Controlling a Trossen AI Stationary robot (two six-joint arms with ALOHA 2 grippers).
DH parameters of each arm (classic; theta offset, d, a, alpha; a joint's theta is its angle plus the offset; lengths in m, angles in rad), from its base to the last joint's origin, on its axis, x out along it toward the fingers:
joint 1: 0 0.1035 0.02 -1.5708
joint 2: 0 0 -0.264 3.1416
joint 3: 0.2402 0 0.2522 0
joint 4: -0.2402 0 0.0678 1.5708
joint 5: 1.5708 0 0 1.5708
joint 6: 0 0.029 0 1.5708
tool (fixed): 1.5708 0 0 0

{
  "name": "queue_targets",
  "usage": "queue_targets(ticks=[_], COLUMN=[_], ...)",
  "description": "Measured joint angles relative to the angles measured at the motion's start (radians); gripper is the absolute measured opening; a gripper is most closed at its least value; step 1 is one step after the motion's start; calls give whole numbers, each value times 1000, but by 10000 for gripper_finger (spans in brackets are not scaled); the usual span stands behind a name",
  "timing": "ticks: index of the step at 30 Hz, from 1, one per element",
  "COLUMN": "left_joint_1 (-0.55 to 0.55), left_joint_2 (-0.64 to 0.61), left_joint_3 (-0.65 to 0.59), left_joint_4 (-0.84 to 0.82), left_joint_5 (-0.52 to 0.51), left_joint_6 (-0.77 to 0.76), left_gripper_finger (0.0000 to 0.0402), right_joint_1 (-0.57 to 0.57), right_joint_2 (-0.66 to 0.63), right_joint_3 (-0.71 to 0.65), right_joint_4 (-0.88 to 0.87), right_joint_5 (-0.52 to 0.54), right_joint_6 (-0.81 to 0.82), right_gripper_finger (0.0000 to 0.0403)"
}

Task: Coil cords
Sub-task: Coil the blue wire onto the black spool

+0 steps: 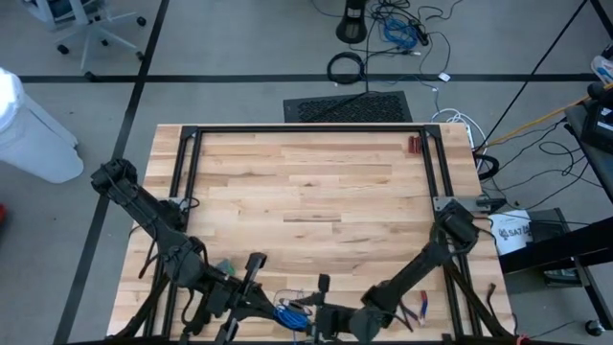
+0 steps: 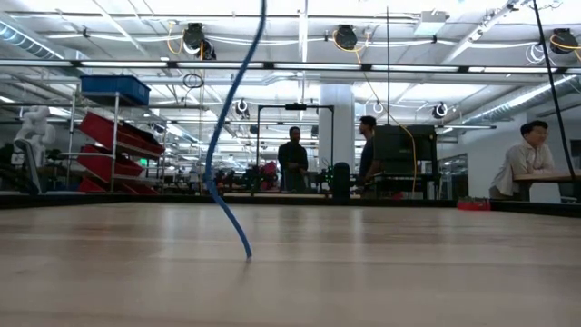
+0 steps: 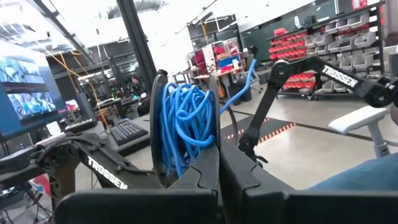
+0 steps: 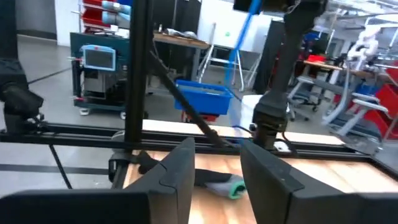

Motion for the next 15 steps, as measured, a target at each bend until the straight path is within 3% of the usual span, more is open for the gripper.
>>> queue_targets(ticks=[4,11,15], left_joint_1=[-2,-2,-2], left_joint_2=[0,0,0], left_joint_3=[0,0,0], left_joint_4=[-2,-2,-2], left_joint_5=[-14,-15,-15], left_joint_6=[0,0,0], left_gripper_finger=[0,0,0], right_joint_1=[-24,-47,-83], right_joint_2=[36,37,35], right_joint_3=[2,4,4], right_joint_4=[15,27,-5], right_joint_5=[-54,-6,-138], right_joint_6=[53,-46,-2], right_gripper_finger=[129,135,135])
